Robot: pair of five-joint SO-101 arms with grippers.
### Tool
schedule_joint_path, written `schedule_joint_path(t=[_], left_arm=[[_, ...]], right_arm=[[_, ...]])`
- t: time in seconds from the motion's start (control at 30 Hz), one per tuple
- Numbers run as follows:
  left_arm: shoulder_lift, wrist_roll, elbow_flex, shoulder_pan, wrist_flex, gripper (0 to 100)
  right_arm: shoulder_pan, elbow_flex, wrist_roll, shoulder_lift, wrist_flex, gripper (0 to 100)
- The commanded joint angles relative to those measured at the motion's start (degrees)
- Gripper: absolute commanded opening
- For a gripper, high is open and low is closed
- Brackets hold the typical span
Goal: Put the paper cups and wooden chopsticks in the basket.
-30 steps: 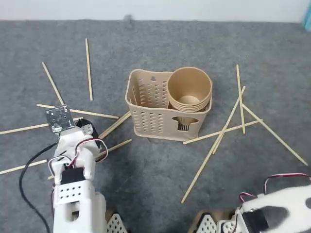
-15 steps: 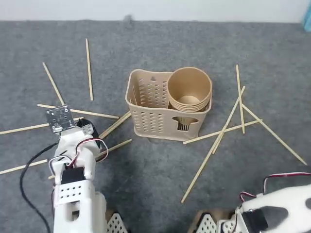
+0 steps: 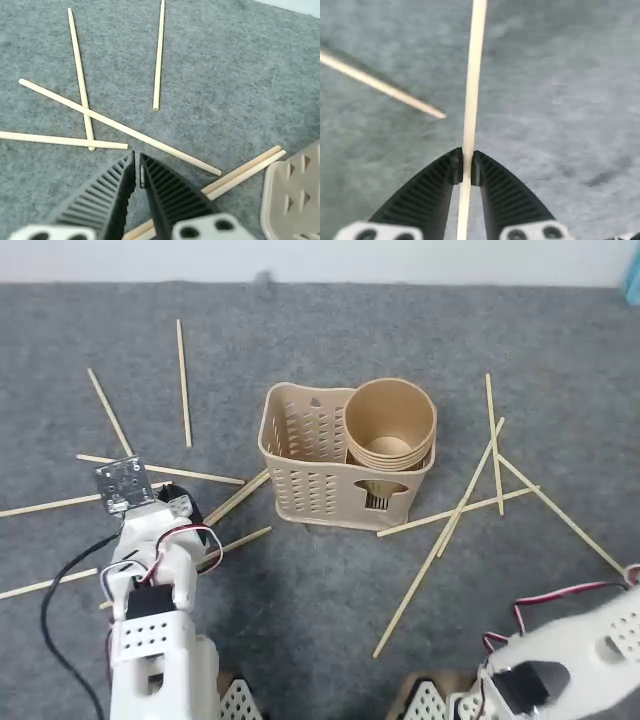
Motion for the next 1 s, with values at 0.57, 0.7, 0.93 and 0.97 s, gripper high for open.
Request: schedule_joint_path(t=[0.57, 0.7, 0.93, 0.97], left_arm=[[-1.14, -0.79, -0.22, -0.09, -1.23, 1], [-1.14, -0.79, 0.13, -0.09, -1.23, 1], [-1.14, -0.79, 0.13, -0.09, -1.23, 1], [-1.14, -0.79, 0.13, -0.09, -1.23, 1]], right_arm=[[-1.10, 54.77, 4.40, -31.25, -26.42, 0.9], [-0.92, 67.16, 4.75, -37.58, -37.14, 0.9], [-0.66, 78.15, 11.08, -41.80, -45.85, 12.5], [-0.66, 78.51, 11.16, -41.80, -46.46, 15.4]])
